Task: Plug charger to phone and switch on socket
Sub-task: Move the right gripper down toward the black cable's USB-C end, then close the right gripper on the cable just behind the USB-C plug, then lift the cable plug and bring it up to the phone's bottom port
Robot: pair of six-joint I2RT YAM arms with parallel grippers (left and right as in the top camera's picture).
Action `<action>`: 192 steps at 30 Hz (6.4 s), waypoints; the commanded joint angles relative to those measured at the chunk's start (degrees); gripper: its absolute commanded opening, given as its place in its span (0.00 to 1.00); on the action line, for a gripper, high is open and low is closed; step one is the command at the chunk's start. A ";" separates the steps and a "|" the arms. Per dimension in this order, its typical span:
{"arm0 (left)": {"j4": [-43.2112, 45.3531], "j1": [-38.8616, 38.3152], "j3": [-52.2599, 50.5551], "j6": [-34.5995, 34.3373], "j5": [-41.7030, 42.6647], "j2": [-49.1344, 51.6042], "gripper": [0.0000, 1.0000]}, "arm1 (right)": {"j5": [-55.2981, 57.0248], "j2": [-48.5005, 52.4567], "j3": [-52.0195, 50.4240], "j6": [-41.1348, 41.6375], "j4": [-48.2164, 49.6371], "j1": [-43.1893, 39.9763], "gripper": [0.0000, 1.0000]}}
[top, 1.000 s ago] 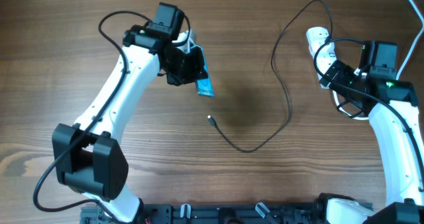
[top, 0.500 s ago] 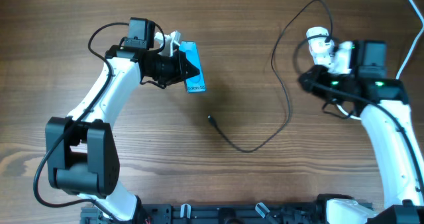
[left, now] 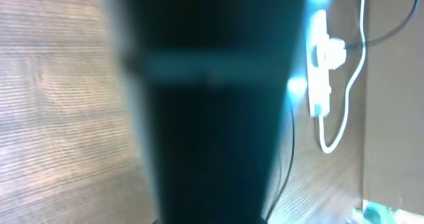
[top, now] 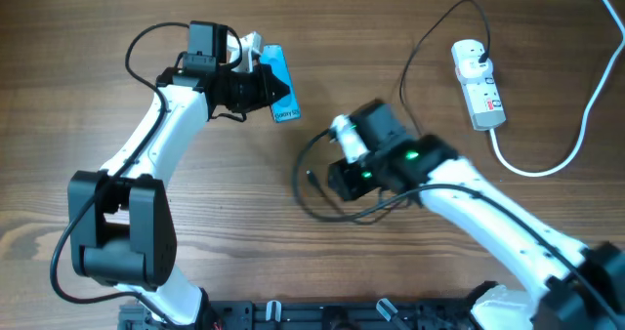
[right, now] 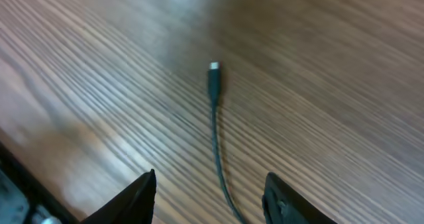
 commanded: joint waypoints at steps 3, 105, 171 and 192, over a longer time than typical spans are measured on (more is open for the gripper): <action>-0.42 0.61 -0.15 -4.52 -1.79 0.48 0.04 | 10.45 8.87 -0.57 0.15 5.42 8.00 0.54; -0.79 0.46 -0.15 -3.96 -5.66 0.48 0.04 | 6.45 19.80 -3.67 -17.29 17.75 2.23 0.47; 7.82 9.44 -0.15 -6.84 44.52 0.46 0.04 | -20.94 -0.85 4.70 26.47 24.17 2.21 0.04; -1.09 8.70 -0.15 4.72 32.37 0.46 0.04 | -8.92 -0.81 4.68 28.52 21.49 2.21 0.04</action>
